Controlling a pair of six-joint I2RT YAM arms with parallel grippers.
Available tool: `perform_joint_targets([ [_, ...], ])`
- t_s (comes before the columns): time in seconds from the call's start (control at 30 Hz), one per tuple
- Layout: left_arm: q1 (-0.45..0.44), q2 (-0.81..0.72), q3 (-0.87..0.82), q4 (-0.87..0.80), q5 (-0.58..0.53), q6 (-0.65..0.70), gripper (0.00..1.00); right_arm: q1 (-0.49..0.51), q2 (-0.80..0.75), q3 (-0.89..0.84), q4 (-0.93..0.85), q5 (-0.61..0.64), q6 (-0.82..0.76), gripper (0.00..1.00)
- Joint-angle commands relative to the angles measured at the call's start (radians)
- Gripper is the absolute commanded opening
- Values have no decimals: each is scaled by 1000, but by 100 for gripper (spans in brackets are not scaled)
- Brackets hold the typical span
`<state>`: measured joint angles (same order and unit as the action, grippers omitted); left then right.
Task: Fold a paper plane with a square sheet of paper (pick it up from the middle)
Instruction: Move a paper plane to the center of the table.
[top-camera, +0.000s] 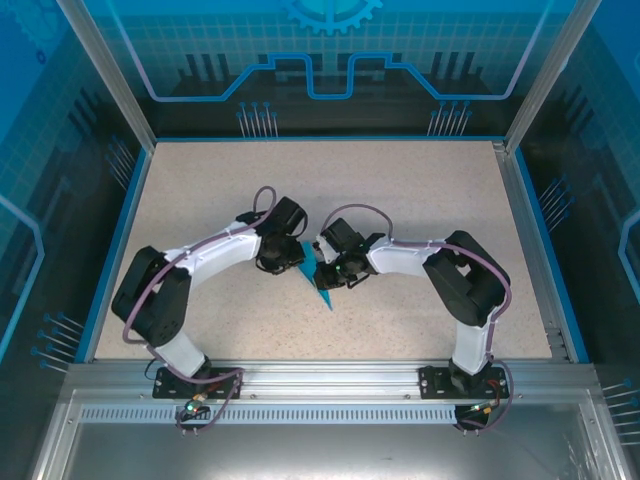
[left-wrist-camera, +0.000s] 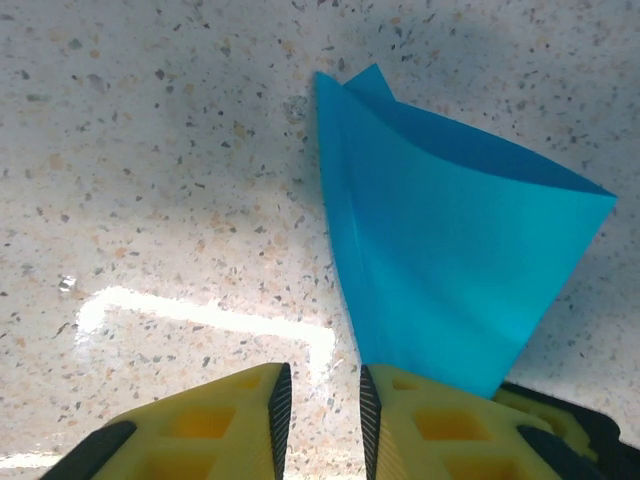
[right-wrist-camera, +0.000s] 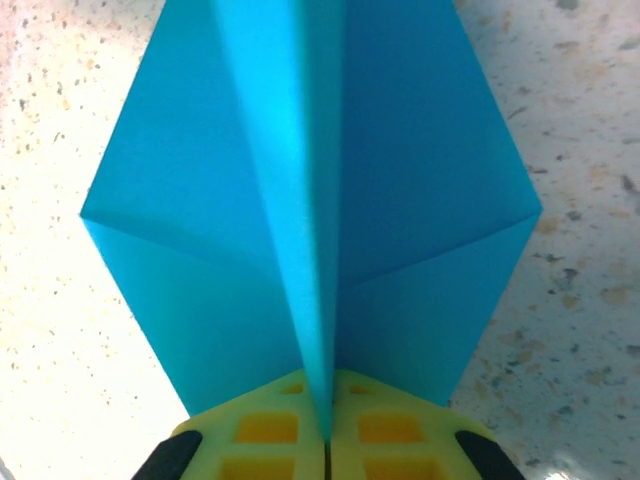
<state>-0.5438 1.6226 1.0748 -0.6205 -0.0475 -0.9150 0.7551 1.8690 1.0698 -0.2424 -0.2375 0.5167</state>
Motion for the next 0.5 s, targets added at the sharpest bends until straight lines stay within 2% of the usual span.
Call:
perform_joint_targets([
  [0.0, 11, -67, -47, 81, -16, -5, 29, 15, -64, 29, -82, 89, -2, 5],
  [0.2, 14, -153, -84, 102, -77, -7, 35, 15, -152, 37, -195, 310, 44, 3],
  [0.47, 36, -243, -174, 163, -87, -33, 41, 15, -181, 63, -306, 438, 87, 4],
])
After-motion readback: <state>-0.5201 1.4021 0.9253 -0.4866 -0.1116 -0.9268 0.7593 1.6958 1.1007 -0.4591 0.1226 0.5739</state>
